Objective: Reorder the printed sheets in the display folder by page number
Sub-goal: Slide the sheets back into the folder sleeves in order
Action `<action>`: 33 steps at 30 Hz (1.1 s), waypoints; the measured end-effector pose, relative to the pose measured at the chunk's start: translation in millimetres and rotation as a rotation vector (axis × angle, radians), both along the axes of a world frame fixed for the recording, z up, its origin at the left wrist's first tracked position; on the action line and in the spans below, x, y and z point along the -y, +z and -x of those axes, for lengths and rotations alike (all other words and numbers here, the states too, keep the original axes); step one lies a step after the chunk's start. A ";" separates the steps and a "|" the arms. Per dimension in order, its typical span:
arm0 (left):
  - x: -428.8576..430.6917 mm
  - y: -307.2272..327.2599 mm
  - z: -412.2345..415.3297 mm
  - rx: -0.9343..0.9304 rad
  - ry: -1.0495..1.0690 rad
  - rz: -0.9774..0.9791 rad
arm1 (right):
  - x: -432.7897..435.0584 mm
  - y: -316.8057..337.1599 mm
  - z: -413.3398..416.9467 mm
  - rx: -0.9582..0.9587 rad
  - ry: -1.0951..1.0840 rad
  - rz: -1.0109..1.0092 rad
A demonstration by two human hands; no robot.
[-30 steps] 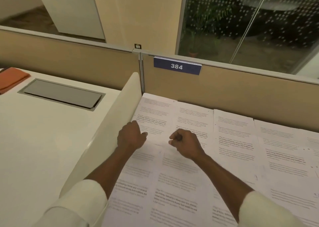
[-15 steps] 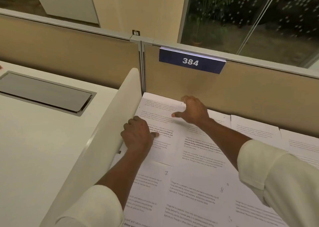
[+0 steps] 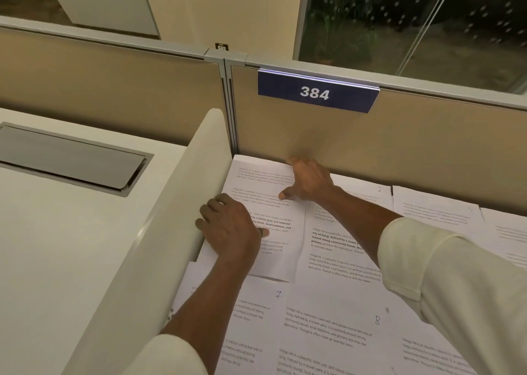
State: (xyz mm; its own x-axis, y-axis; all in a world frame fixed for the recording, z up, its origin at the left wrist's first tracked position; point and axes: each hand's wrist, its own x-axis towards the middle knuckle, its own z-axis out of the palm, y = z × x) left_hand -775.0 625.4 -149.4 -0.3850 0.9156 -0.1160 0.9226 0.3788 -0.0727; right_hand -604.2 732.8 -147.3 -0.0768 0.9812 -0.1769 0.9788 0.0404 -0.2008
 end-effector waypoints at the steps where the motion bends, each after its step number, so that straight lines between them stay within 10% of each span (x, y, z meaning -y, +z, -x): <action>1: -1.3 0.0 0.6 -0.007 0.005 -0.006 | -0.6 -0.9 0.1 -0.001 0.007 0.009; 33: 22.3 -11.0 6.8 -0.055 -0.072 -0.153 | -13.3 37.0 46.5 0.092 0.011 -0.164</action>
